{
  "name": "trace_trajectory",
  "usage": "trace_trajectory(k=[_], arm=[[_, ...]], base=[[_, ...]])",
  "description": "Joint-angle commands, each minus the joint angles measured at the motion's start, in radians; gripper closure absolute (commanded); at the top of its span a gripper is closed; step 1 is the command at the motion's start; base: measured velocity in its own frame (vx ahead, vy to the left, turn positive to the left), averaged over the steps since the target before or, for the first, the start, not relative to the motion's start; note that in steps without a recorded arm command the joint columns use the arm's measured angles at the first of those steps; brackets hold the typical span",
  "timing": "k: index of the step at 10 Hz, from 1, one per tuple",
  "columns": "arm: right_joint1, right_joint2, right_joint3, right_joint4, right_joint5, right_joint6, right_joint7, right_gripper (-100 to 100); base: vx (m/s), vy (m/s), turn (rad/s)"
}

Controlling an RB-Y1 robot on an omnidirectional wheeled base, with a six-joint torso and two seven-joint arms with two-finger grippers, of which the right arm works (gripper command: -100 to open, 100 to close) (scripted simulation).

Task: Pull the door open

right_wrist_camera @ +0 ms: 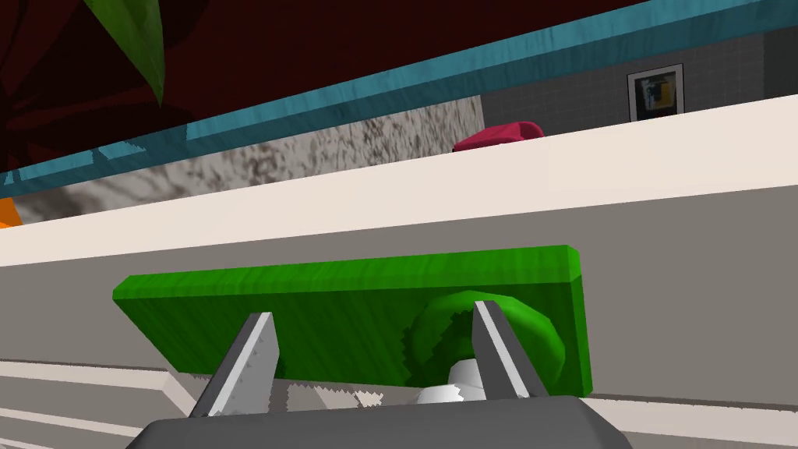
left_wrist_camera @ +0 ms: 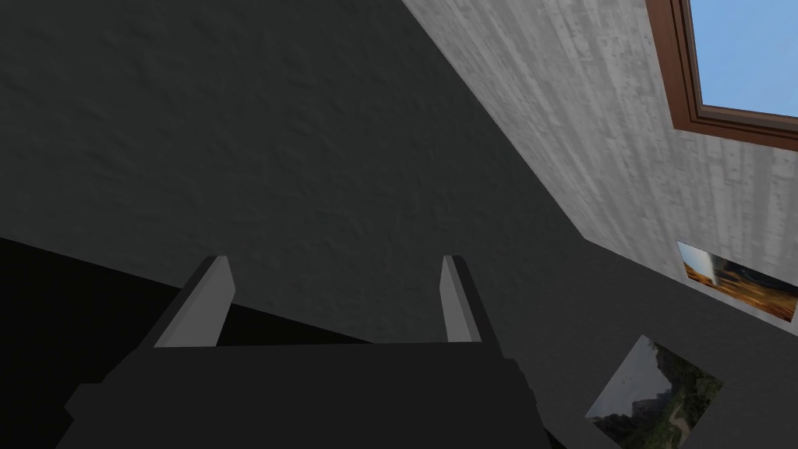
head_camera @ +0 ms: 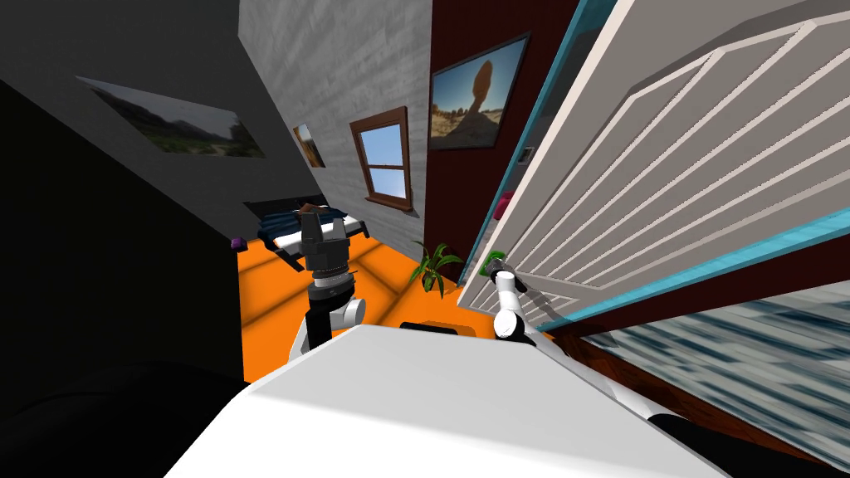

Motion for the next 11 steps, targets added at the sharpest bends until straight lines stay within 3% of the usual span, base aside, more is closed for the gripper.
trace_trajectory(k=[1, 3, 8, 9, 10, 11], arm=[[0.017, -0.007, -0.029, 0.025, -0.037, 0.016, -0.01, 100], [0.012, -0.007, -0.041, 0.027, -0.06, 0.032, -0.015, 100], [0.012, -0.007, -0.041, 0.027, -0.06, 0.032, -0.015, 100], [0.003, -0.005, -0.068, 0.033, -0.11, 0.068, -0.027, 100], [0.003, -0.005, -0.068, 0.033, -0.11, 0.068, -0.027, 100], [-0.002, -0.004, -0.082, 0.036, -0.137, 0.088, -0.034, 100]], base=[[-0.071, -0.039, 0.031], [-0.049, -0.023, 0.005], [-0.006, -0.007, -0.001], [-0.047, -0.015, 0.042], [-0.064, -0.045, 0.031], [-0.067, -0.069, 0.032]])
